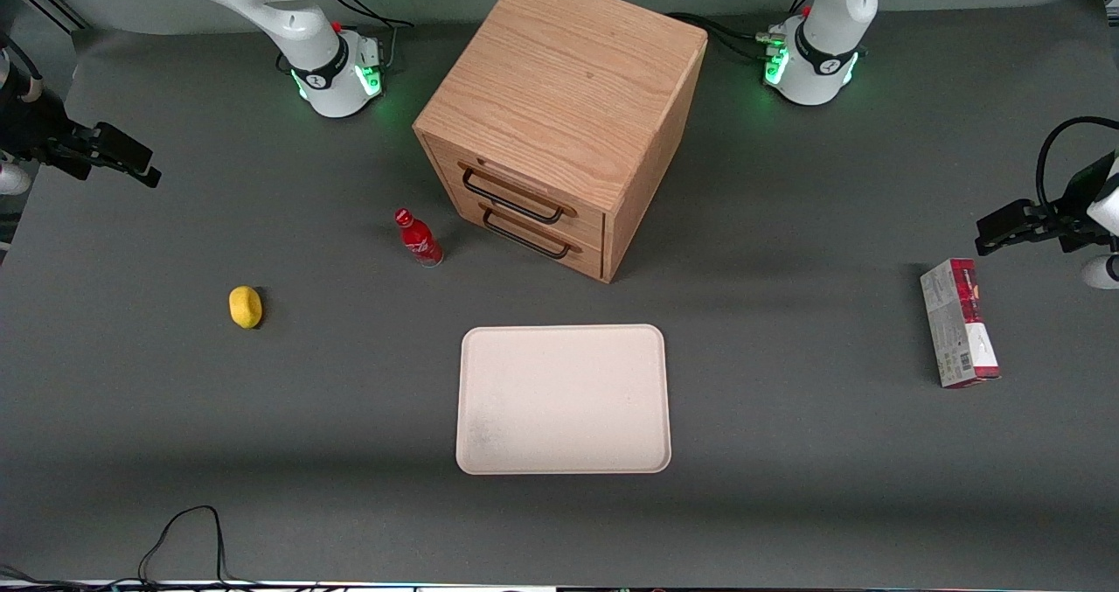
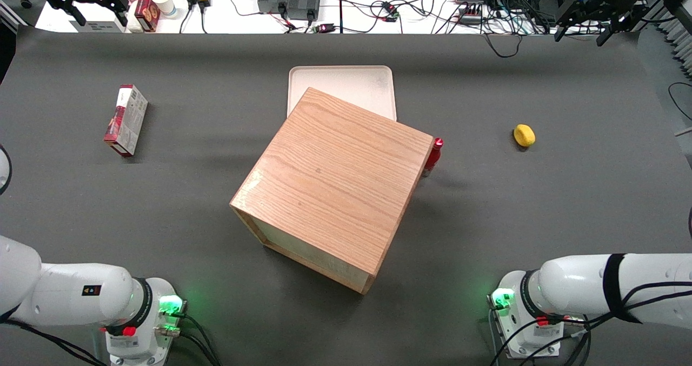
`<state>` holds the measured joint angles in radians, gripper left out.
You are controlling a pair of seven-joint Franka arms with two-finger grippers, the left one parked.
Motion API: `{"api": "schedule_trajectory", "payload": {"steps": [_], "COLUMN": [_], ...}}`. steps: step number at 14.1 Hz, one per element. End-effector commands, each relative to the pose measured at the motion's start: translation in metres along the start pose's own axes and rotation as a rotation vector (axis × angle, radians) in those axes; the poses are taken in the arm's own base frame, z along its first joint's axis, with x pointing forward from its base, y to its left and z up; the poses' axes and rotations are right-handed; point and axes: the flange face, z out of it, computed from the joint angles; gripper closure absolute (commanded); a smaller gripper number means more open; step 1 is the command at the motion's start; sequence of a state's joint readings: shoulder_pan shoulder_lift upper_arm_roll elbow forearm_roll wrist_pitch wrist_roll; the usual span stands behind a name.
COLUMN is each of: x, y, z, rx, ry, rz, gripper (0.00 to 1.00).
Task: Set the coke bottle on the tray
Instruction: 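Move the right gripper down toward the red Coca-Cola bottle beside the cabinet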
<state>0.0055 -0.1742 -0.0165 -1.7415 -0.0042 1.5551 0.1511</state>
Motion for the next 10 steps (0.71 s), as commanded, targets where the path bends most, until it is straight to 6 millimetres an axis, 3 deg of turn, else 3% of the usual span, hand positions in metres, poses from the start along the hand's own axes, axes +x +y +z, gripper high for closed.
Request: {"api": "schedule_trajectory", "payload": {"steps": [1, 4, 6, 8, 10], "x": [-0.004, -0.001, -0.004, -0.017, -0.031], "y": [0.000, -0.007, -0.031, -0.097, -0.150], "z": [0.000, 0.009, 0.018, 0.029, 0.045], "rx": [0.023, 0.059, 0.143, 0.129, 0.114], "ry": [0.014, -0.009, -0.043, -0.028, -0.004], "rz": [-0.015, -0.007, 0.013, -0.045, -0.016], "gripper": [0.00, 0.00, 0.00, 0.00, 0.00]}}
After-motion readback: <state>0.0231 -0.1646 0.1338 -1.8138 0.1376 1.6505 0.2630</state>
